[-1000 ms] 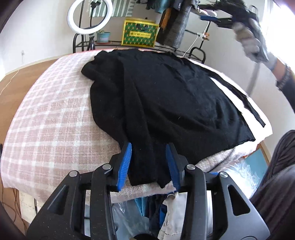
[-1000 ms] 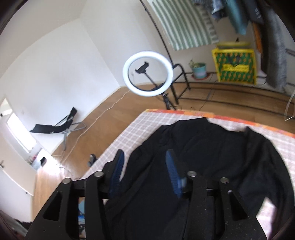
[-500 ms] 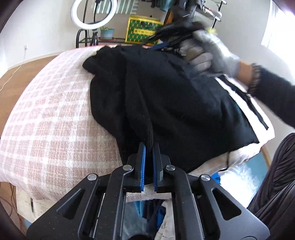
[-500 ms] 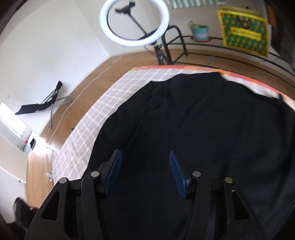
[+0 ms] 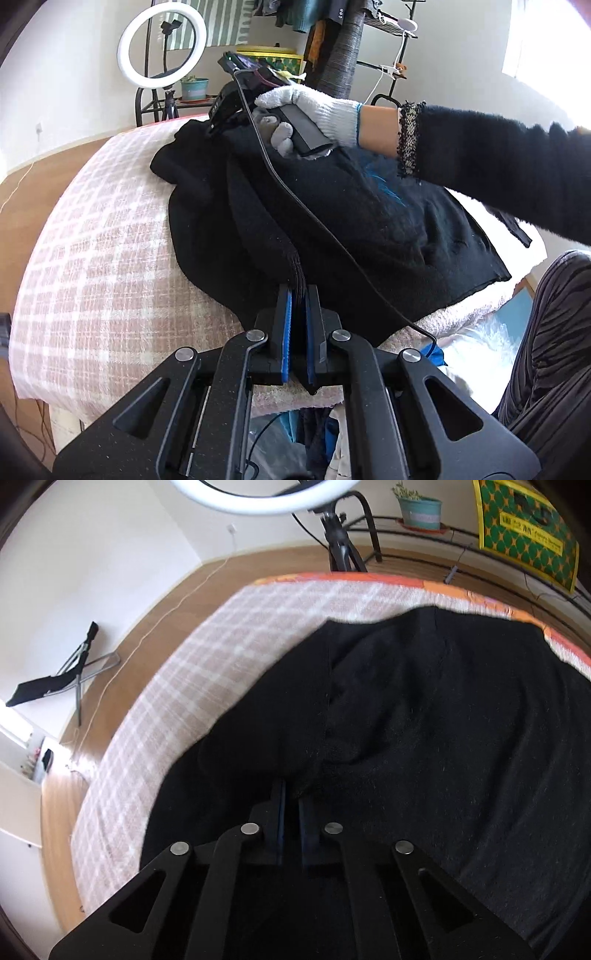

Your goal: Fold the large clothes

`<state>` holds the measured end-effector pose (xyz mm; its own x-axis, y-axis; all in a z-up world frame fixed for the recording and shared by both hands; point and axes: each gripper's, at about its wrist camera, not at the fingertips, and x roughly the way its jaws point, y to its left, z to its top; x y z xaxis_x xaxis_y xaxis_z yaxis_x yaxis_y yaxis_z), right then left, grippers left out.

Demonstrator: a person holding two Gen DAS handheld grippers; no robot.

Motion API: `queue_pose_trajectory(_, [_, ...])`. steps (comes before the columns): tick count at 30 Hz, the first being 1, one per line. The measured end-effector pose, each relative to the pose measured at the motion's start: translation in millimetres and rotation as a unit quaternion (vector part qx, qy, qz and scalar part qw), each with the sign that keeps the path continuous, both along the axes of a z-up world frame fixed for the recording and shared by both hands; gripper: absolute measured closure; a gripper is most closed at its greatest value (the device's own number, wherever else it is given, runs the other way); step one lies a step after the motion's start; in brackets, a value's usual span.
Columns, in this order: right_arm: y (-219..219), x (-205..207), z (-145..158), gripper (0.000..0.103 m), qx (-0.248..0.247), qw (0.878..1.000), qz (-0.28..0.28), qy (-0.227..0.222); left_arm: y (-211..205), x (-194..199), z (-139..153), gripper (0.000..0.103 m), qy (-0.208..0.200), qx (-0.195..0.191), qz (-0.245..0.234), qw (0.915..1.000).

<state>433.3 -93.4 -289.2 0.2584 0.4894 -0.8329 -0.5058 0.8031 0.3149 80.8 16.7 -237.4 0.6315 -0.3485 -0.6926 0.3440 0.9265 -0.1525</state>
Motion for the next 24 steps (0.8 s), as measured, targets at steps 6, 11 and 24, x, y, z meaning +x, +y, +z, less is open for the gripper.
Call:
queue_pose_trajectory(6, [-36,-7,51,0.102,0.027,0.997,-0.020,-0.064,-20,-6,2,0.099,-0.027,0.047,-0.026,0.9982])
queue_pose_trajectory(11, [-77,-3,39,0.102,0.020,0.997,-0.058,-0.044,-41,-5,-13,0.099,0.006,0.058,-0.057,0.9966])
queue_pose_trajectory(24, [-117,-57,68,0.091,-0.025,0.995,-0.063,-0.078,8,-29,-15,0.096,0.036,-0.013,0.027,0.9989])
